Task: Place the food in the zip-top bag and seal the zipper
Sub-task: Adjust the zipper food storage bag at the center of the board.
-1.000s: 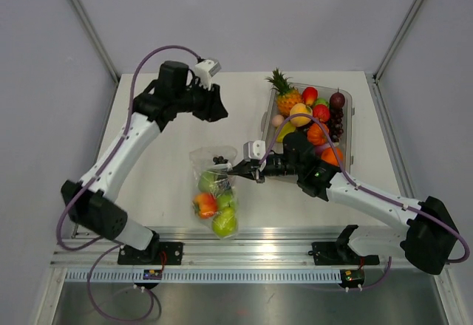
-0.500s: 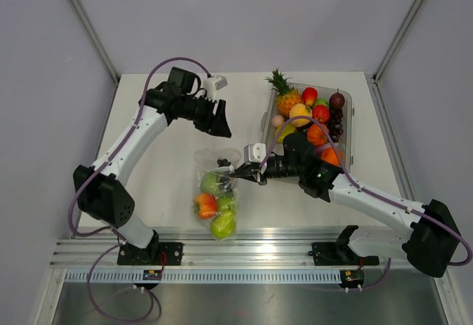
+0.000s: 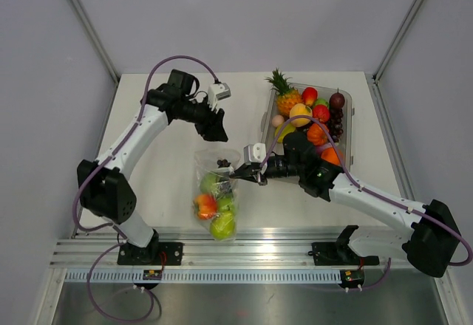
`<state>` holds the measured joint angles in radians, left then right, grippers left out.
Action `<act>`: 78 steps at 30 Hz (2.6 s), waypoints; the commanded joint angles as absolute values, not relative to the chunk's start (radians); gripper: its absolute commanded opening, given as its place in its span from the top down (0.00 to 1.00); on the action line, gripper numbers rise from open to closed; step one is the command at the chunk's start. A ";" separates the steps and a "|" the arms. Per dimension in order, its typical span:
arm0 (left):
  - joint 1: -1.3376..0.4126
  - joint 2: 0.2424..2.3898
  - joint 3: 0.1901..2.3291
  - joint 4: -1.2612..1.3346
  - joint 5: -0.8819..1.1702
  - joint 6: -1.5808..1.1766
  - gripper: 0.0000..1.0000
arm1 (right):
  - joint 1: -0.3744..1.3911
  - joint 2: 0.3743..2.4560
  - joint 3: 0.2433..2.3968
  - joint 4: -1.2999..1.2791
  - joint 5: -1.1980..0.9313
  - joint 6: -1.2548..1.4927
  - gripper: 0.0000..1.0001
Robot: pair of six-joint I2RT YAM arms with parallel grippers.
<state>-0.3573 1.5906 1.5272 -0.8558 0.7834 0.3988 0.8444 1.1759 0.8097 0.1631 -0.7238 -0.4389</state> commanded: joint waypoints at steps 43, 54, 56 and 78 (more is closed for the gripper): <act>-0.413 1.721 1.476 -0.950 0.860 0.497 1.00 | 0.851 1.106 0.841 0.163 -0.645 -0.488 1.00; -0.339 1.485 1.391 -0.727 0.637 0.302 1.00 | 0.812 1.109 0.739 0.293 -0.498 -0.491 1.00; -0.333 1.428 1.376 -0.698 0.583 0.272 1.00 | 0.793 1.133 0.730 0.340 -0.520 -0.474 1.00; -0.350 1.095 1.088 -0.614 0.497 0.005 1.00 | 0.594 1.316 0.664 0.692 -0.736 -0.319 1.00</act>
<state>-0.3157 1.1427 1.1839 -0.6842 0.4522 0.1097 0.5968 1.3087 0.7216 0.5266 -0.7029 -0.3820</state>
